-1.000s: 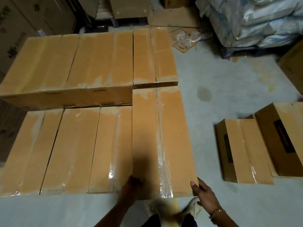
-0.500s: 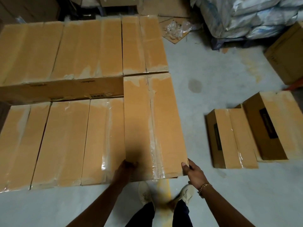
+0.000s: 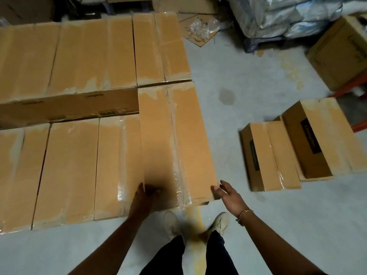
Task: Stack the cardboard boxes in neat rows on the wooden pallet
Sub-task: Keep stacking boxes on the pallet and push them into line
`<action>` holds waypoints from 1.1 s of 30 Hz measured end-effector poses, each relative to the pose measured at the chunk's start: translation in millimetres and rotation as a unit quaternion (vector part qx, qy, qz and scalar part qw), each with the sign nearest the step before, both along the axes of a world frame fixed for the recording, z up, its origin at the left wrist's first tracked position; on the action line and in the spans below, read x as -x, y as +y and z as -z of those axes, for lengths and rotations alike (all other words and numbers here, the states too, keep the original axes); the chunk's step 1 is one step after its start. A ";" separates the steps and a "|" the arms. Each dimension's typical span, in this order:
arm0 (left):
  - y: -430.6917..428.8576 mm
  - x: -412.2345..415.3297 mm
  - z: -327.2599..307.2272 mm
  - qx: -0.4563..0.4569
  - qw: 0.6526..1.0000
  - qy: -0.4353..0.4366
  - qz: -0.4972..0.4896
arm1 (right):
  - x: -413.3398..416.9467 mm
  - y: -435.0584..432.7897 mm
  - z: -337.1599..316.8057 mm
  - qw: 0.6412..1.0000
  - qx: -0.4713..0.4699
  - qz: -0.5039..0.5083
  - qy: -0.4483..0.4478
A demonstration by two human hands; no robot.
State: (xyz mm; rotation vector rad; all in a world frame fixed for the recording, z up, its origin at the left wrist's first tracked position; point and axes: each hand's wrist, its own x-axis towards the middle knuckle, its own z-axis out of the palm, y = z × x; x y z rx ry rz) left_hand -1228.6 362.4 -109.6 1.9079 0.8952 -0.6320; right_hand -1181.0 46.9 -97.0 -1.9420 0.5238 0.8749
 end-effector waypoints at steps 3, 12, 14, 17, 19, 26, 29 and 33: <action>-7.0 -10.3 -12.0 -0.091 0.993 -0.023 0.071 | 1.3 -13.7 -8.9 1.000 0.011 0.008 -0.018; -113.1 -66.1 -56.4 -0.220 0.933 -0.172 0.228 | -2.7 -103.7 -36.1 0.995 0.007 0.081 -0.058; -148.3 -75.7 -58.0 -0.209 0.926 -0.195 0.248 | -5.0 -130.7 -39.7 0.993 0.002 0.101 -0.066; -210.7 -86.3 -49.4 -0.186 0.915 -0.226 0.279 | -5.8 -182.1 -39.5 0.990 0.001 0.126 -0.063; -262.8 -92.0 -41.9 -0.168 0.910 -0.234 0.297 | -5.5 -225.4 -37.0 0.988 0.004 0.142 -0.060; -438.0 -103.7 -21.8 -0.059 0.943 -0.131 0.301 | -8.9 -367.0 -23.2 0.983 0.015 0.179 -0.043; -490.9 -111.6 -13.4 -0.026 0.951 -0.105 0.288 | -15.7 -413.6 -15.9 0.984 0.027 0.175 -0.028; -535.6 -129.7 14.5 0.002 0.962 -0.056 0.269 | -33.7 -462.9 11.2 0.983 0.043 0.176 -0.004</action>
